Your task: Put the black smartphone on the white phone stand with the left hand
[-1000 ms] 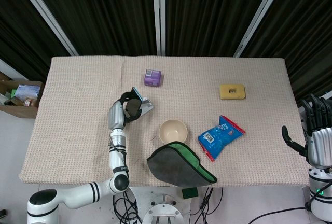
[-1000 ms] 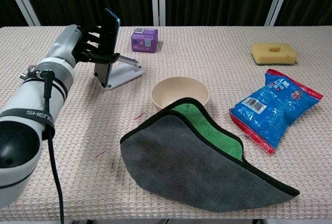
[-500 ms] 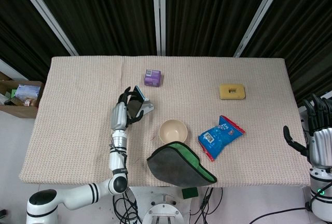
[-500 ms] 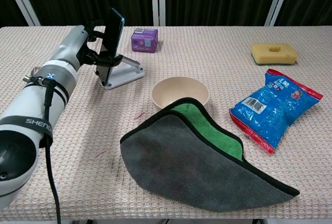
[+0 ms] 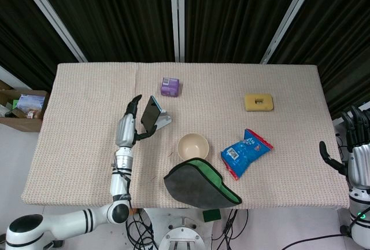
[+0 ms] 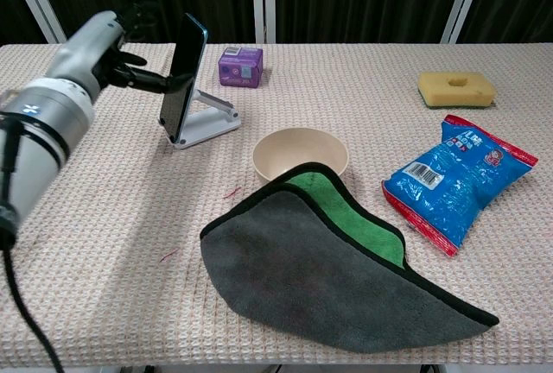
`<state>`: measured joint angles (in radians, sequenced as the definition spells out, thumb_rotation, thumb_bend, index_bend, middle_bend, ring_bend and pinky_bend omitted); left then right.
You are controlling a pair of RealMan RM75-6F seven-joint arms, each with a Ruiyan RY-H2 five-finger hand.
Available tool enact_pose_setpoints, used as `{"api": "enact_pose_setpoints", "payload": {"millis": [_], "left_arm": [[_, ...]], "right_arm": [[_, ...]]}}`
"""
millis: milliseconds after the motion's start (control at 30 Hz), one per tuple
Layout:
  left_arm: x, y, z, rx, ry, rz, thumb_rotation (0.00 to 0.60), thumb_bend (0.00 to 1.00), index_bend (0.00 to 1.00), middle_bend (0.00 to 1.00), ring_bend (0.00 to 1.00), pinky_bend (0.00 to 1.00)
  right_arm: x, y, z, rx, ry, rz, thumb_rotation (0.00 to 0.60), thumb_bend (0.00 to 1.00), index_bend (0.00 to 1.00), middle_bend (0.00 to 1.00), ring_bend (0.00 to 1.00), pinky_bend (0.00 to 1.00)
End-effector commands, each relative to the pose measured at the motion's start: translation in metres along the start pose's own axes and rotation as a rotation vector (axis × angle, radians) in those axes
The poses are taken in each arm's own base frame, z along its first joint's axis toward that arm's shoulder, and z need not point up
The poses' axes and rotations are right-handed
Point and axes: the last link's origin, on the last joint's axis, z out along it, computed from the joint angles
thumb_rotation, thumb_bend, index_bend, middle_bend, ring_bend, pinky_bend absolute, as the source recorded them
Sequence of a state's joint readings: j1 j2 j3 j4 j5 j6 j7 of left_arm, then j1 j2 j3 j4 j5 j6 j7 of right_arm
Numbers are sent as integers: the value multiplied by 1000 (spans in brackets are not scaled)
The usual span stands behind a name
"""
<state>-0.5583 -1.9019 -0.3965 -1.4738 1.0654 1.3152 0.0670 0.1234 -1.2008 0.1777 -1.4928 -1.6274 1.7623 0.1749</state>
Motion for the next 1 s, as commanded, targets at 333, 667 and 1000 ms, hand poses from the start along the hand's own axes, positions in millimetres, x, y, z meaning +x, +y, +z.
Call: {"api": "enact_pose_setpoints", "payload": {"millis": [333, 667, 1000], "left_arm": [[194, -64, -110, -181, -111, 720, 600, 160, 133, 50, 10, 222], [222, -108, -164, -105, -70, 946, 590, 93, 134, 90, 11, 150], [223, -117, -170, -91, -24, 861, 582, 93, 134, 92, 11, 148]], "right_arm": [[7, 36, -44, -123, -246, -271, 581, 356, 0, 0, 0, 0], [11, 53, -82, -185, -341, -414, 583, 356, 0, 0, 0, 0], [3, 54, -88, -172, -377, -382, 581, 361, 0, 0, 0, 0]]}}
